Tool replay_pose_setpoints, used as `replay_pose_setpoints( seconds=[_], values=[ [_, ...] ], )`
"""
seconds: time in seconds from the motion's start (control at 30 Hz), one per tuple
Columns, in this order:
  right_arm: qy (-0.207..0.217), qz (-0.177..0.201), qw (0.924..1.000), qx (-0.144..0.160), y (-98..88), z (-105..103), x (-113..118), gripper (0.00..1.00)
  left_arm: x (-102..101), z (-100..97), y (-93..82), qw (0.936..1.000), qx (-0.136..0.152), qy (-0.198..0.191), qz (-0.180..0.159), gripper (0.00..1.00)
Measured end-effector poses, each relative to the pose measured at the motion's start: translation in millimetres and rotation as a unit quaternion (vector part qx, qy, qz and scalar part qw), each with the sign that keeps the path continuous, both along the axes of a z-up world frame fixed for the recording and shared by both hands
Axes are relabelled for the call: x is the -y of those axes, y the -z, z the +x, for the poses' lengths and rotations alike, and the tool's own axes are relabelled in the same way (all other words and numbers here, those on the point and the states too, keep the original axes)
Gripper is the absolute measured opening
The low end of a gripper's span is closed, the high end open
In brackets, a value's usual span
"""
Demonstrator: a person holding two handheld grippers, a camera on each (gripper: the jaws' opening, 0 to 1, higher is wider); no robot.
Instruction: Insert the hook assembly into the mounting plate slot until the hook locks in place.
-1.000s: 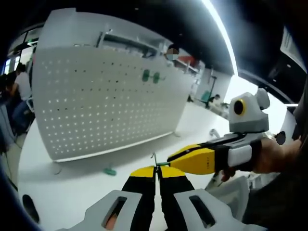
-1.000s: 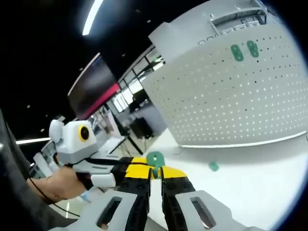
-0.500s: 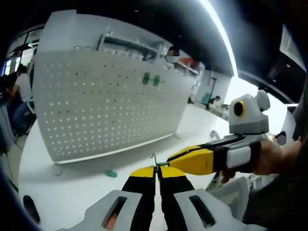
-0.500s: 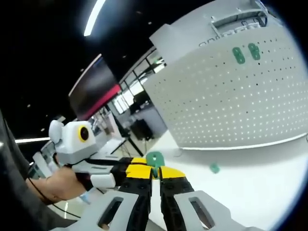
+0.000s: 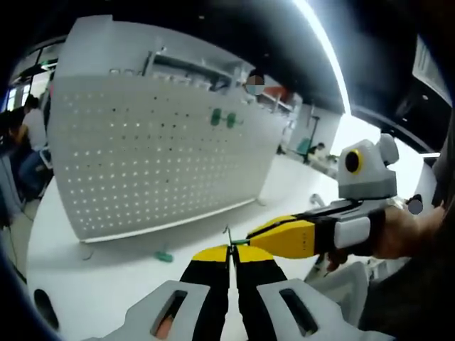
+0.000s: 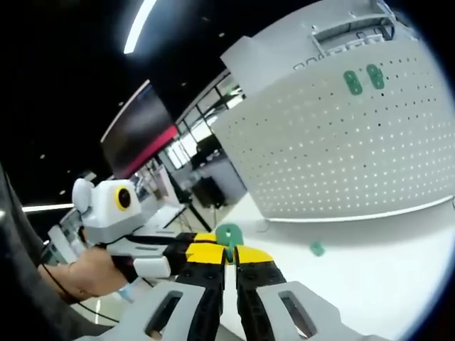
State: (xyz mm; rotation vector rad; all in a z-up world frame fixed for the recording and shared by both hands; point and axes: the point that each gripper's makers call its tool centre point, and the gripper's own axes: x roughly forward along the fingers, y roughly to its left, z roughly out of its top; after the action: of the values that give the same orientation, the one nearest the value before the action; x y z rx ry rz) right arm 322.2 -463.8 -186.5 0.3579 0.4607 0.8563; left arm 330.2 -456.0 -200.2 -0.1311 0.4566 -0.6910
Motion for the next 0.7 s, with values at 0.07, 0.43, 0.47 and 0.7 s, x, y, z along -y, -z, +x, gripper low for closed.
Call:
replay_pose_setpoints(
  seconds=[0.07,0.43,0.47,0.7],
  values=[
    [0.000,-0.003,1.0000,0.000,0.7,0.1,-0.4,0.02,-0.1,0.1,-0.2,1.0000,0.002,0.000,0.001,0.01],
    [0.002,-0.009,0.9999,0.007,0.7,-0.6,1.1,0.01,1.5,-0.9,0.4,1.0000,0.003,0.002,-0.004,0.01],
    [0.002,-0.008,0.9999,0.007,0.6,-0.3,1.3,0.01,1.5,-0.8,0.1,1.0000,0.005,0.002,-0.002,0.01],
    [0.002,-0.010,0.9999,0.008,-0.2,0.1,2.7,0.00,2.9,-0.4,-1.0,0.9999,0.013,0.008,0.006,0.02]
  ],
)
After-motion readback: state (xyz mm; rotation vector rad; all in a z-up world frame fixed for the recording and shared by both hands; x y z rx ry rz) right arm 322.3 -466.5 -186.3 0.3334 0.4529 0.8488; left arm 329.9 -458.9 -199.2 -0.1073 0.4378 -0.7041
